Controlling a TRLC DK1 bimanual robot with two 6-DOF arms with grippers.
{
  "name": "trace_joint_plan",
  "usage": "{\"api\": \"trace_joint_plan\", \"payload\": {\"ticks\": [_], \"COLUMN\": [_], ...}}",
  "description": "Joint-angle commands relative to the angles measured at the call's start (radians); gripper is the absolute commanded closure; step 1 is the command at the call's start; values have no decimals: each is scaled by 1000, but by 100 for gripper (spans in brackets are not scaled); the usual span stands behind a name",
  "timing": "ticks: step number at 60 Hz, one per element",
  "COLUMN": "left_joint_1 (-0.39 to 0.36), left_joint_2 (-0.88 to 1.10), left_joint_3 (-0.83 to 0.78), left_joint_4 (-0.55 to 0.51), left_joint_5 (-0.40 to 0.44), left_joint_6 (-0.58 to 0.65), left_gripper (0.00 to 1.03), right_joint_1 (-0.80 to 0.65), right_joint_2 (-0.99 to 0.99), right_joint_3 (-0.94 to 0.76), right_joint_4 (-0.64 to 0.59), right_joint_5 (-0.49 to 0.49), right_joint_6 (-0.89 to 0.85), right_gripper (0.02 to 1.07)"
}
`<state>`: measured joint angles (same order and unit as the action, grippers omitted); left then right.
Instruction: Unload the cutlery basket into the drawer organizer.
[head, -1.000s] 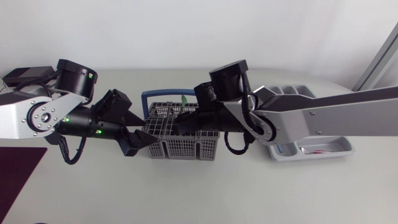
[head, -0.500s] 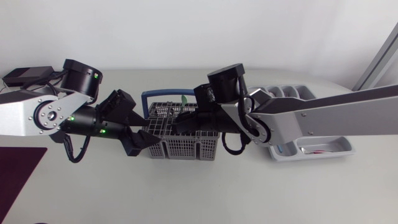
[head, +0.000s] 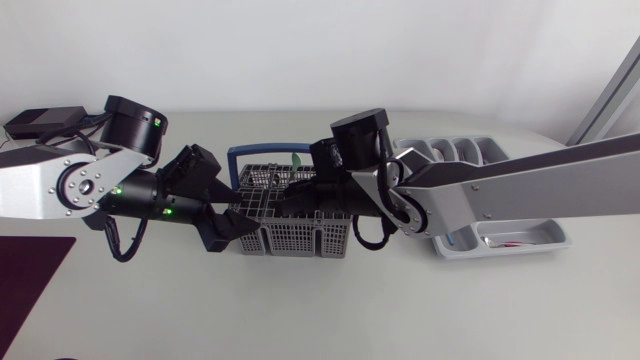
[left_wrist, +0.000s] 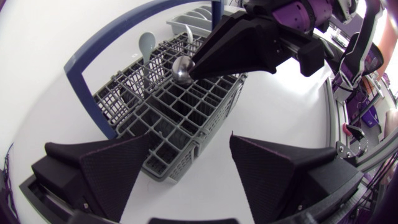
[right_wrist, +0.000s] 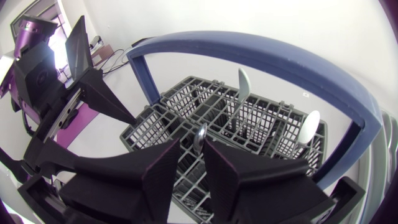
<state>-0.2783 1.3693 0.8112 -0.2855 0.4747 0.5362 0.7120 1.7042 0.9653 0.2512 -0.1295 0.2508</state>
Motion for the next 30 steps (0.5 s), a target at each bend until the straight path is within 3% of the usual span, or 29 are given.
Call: {"api": "trace_joint_plan", "payload": {"ticks": [1, 21, 30], "left_joint_1": [-9, -27, -29], "left_joint_2": [19, 19, 11], "left_joint_3": [20, 14, 9], "left_joint_4": [9, 16, 16], "left_joint_5": [16, 16, 16], "left_joint_6": [25, 21, 18], "left_gripper": [7, 7, 7], "right_joint_1": [0, -9, -11], "right_joint_2": [34, 57, 58], "right_joint_3": [-23, -20, -23], "right_joint_4": [22, 45, 56], "right_joint_5": [7, 5, 1], "right_joint_6": [33, 30, 28], "right_gripper": [80, 83, 92]}}
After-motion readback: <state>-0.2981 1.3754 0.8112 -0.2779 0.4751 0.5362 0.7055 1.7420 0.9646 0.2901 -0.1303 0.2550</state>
